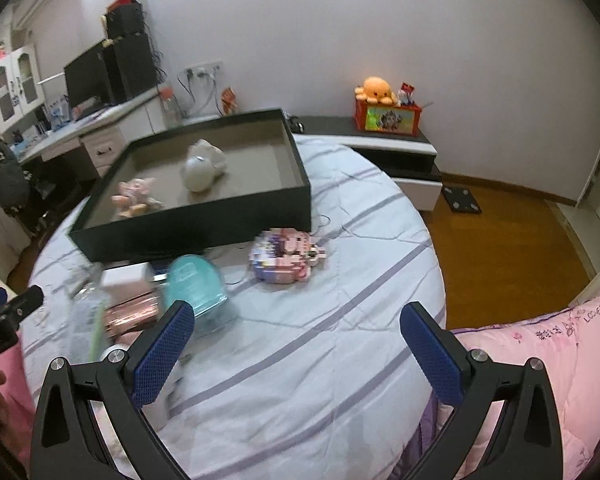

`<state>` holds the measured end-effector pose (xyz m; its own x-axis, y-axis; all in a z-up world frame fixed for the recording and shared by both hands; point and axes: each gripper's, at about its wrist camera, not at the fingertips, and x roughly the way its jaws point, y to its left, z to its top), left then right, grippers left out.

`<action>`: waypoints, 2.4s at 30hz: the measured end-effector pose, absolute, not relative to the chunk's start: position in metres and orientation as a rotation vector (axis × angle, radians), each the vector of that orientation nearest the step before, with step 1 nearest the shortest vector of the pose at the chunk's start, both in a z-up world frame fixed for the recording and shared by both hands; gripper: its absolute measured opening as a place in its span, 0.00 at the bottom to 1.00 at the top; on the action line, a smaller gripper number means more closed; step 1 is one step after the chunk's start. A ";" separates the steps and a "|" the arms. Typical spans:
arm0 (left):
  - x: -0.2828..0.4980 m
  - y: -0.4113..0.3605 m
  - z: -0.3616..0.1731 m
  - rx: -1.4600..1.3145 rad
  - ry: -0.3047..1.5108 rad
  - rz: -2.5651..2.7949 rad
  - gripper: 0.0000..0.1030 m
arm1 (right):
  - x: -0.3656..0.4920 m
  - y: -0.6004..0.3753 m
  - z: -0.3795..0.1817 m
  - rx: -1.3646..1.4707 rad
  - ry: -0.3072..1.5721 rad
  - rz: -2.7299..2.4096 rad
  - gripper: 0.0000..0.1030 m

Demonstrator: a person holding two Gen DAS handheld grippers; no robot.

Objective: Organize rigid objects
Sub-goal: 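Grasp the glass bottle with the left tool while the right tool grasps the pink block figure, then place the glass bottle in the green box with the left tool while the right tool places the block figure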

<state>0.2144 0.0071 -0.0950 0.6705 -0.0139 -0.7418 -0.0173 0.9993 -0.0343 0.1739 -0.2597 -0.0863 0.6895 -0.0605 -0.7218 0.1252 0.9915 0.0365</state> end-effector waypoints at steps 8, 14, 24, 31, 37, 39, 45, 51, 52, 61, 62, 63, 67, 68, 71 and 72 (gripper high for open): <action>0.254 0.002 -0.124 0.013 0.904 -0.015 1.00 | 0.218 -0.269 -0.107 0.107 0.865 -0.099 1.00; 0.272 -0.006 -0.136 0.025 0.939 -0.059 0.98 | 0.248 -0.269 -0.119 0.106 0.926 -0.078 1.00; 0.276 -0.005 -0.144 -0.040 0.951 -0.137 0.52 | 0.268 -0.273 -0.142 0.096 0.973 -0.061 0.88; 0.270 -0.006 -0.141 -0.043 0.941 -0.135 0.51 | 0.265 -0.268 -0.140 0.054 0.951 -0.050 0.66; 0.263 -0.004 -0.133 -0.053 0.925 -0.130 0.51 | 0.256 -0.267 -0.132 0.070 0.927 -0.035 0.66; 0.260 -0.003 -0.128 -0.050 0.913 -0.125 0.51 | 0.253 -0.265 -0.126 0.066 0.915 -0.028 0.66; 0.249 0.001 -0.105 -0.047 0.868 -0.117 0.51 | 0.243 -0.256 -0.103 0.062 0.871 -0.001 0.66; 0.246 0.003 -0.071 -0.045 0.801 -0.126 0.51 | 0.234 -0.249 -0.067 0.068 0.806 0.061 0.66; 0.248 0.002 -0.065 -0.044 0.789 -0.129 0.51 | 0.234 -0.246 -0.061 0.069 0.795 0.074 0.66; 0.304 -0.023 -0.025 -0.061 0.722 -0.200 0.51 | 0.281 -0.216 -0.023 0.041 0.723 0.181 0.66; 0.314 -0.027 -0.026 -0.069 0.730 -0.208 0.51 | 0.291 -0.214 -0.024 0.039 0.726 0.186 0.66; 0.322 -0.030 -0.027 -0.073 0.735 -0.214 0.51 | 0.302 -0.212 -0.026 0.037 0.733 0.187 0.66; 0.357 -0.046 -0.043 -0.074 0.783 -0.221 0.51 | 0.343 -0.213 -0.048 0.039 0.795 0.170 0.66; 0.364 -0.050 -0.048 -0.068 0.798 -0.222 0.51 | 0.350 -0.215 -0.054 0.038 0.810 0.163 0.66; 0.380 -0.061 -0.069 -0.058 0.856 -0.235 0.51 | 0.369 -0.221 -0.074 0.048 0.862 0.140 0.66; 0.385 -0.065 -0.076 -0.049 0.878 -0.235 0.52 | 0.374 -0.222 -0.080 0.049 0.875 0.132 0.66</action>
<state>0.3852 -0.0653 -0.0764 0.6145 -0.2238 -0.7565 0.1832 0.9732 -0.1390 0.3736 -0.2222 -0.0796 0.6331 0.1357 -0.7621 -0.0956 0.9907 0.0969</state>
